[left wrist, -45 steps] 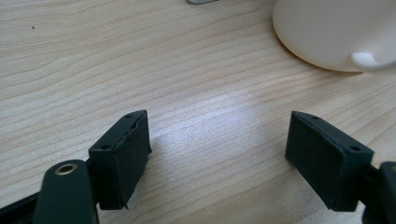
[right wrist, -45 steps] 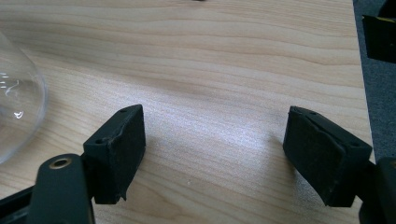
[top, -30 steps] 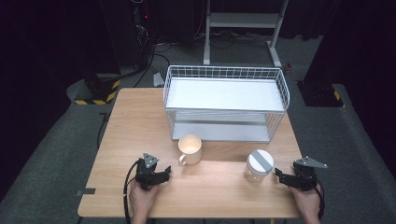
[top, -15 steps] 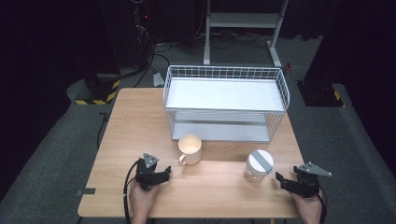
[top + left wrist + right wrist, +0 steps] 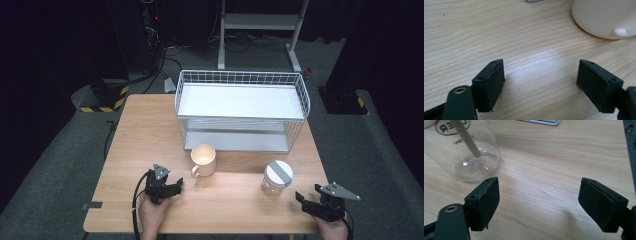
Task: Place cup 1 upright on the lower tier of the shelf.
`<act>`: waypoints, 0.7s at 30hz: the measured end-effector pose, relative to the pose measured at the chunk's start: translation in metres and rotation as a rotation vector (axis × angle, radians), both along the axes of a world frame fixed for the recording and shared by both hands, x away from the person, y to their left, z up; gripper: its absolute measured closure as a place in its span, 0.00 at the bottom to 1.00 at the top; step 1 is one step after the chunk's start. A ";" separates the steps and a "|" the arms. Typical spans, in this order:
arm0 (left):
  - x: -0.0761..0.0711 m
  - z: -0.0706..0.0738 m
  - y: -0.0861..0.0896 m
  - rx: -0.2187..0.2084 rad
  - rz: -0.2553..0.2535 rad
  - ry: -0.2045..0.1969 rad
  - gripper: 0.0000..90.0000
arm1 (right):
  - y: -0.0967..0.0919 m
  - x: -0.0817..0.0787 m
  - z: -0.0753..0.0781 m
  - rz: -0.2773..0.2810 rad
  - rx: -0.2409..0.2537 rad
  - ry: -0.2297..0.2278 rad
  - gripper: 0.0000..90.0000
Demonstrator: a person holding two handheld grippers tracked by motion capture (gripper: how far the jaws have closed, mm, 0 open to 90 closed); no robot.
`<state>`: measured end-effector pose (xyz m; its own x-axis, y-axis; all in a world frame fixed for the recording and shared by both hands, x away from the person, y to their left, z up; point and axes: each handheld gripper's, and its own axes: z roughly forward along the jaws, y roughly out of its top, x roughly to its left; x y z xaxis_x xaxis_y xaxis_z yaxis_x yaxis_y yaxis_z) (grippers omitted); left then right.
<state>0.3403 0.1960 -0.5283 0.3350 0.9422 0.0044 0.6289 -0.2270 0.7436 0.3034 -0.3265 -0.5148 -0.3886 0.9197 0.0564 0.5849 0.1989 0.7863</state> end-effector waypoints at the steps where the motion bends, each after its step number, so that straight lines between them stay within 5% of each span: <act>1: 0.000 0.000 0.000 0.000 0.000 0.000 0.25 | 0.001 -0.002 0.000 -0.001 -0.002 0.001 0.19; 21: 0.000 0.000 0.000 0.000 0.001 0.000 0.25 | 0.027 -0.016 0.000 0.081 0.012 -0.027 0.16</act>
